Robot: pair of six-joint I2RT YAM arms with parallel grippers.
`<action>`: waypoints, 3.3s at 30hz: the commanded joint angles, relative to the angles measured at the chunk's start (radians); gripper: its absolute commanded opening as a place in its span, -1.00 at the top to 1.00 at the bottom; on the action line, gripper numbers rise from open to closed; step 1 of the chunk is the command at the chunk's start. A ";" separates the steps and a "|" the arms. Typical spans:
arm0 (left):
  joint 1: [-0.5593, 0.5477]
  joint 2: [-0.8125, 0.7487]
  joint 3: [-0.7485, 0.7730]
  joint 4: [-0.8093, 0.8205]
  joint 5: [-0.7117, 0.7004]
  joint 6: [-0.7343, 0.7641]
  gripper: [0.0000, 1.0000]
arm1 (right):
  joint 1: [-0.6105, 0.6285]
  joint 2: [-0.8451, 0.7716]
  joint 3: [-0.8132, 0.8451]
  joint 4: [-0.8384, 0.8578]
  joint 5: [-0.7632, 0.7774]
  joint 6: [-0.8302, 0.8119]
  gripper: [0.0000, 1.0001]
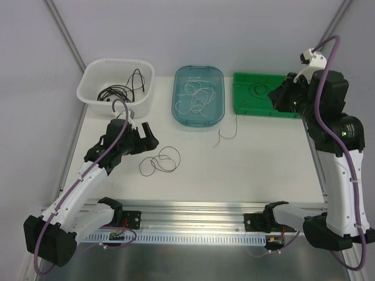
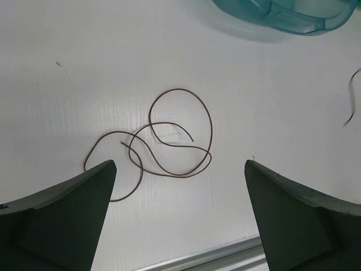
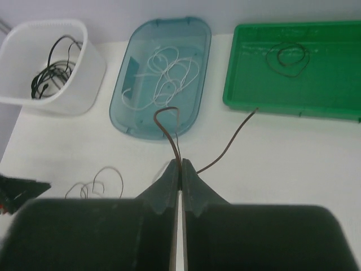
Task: Untangle the cables
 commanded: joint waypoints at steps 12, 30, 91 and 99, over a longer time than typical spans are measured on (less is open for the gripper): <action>0.026 -0.087 0.078 -0.181 -0.257 0.263 -0.98 | -0.212 0.395 0.273 0.474 0.011 -0.002 0.99; 0.028 -0.074 -0.041 -0.067 -0.311 0.287 -0.98 | -0.398 0.825 0.450 0.814 -0.095 0.047 0.99; 0.255 -0.281 -0.087 -0.075 -0.406 0.164 -0.98 | 0.757 1.014 -0.023 0.335 -0.136 -0.341 -0.92; 0.265 -0.273 -0.084 -0.072 -0.394 0.162 -0.98 | 0.807 1.126 0.042 0.309 -0.129 -0.363 -0.73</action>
